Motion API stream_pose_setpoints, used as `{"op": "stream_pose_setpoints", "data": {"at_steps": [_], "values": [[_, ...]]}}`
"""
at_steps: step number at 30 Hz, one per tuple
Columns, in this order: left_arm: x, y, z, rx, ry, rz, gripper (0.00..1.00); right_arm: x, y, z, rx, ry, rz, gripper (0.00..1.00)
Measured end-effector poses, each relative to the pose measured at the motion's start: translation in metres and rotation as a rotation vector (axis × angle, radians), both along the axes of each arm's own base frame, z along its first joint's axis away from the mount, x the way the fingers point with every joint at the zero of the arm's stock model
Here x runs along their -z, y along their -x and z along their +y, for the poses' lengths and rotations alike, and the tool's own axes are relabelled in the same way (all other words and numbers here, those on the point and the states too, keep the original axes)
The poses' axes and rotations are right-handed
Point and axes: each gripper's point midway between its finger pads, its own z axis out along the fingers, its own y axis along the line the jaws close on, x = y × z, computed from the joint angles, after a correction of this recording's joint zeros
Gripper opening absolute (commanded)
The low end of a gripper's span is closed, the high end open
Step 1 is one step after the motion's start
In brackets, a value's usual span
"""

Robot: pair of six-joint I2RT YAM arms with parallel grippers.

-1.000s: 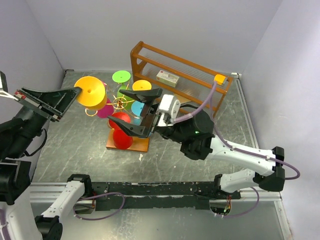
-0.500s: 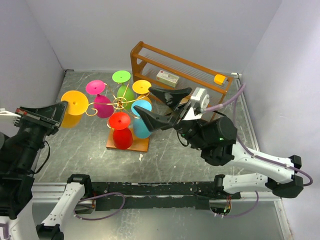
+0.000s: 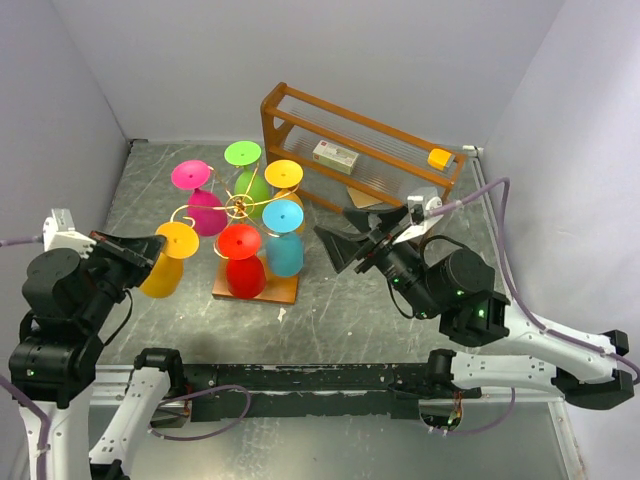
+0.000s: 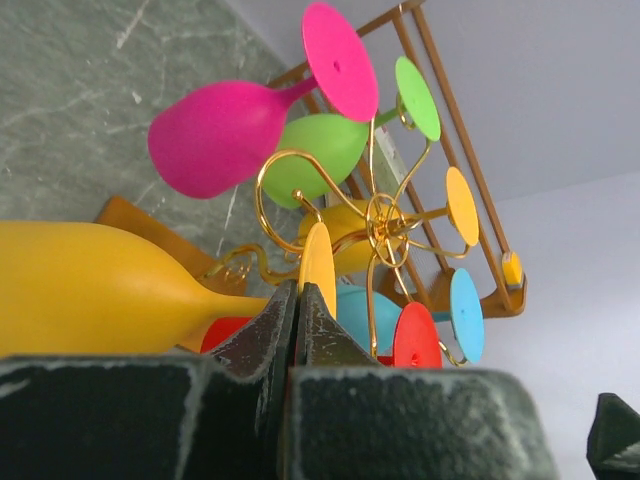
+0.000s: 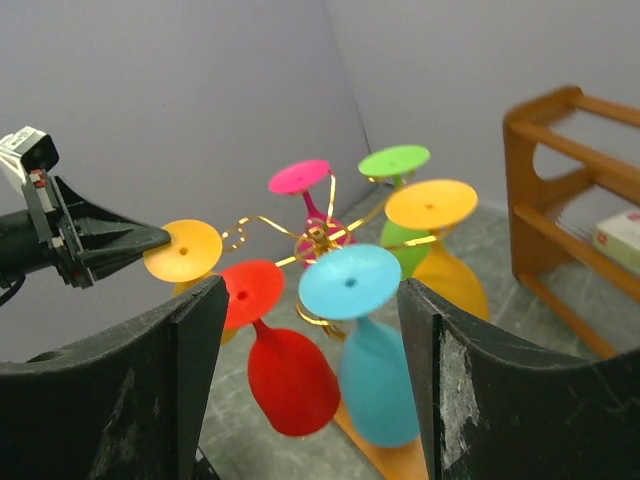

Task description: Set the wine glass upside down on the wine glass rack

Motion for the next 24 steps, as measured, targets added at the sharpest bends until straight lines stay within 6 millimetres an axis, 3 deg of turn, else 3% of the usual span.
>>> {"op": "stream_pose_setpoints", "data": {"at_steps": [8, 13, 24], "values": [[0.019, -0.003, -0.016, 0.063, 0.082, 0.02, 0.07, 0.038, -0.005, -0.015, 0.057, 0.007, 0.13, 0.68], [0.012, 0.003, -0.014, 0.05, 0.104, -0.016, 0.07, 0.059, -0.007, -0.01, 0.063, 0.04, 0.184, 0.68], [0.001, 0.003, -0.014, 0.027, 0.185, -0.065, 0.07, 0.086, -0.008, -0.007, 0.076, 0.059, 0.266, 0.68]]}}
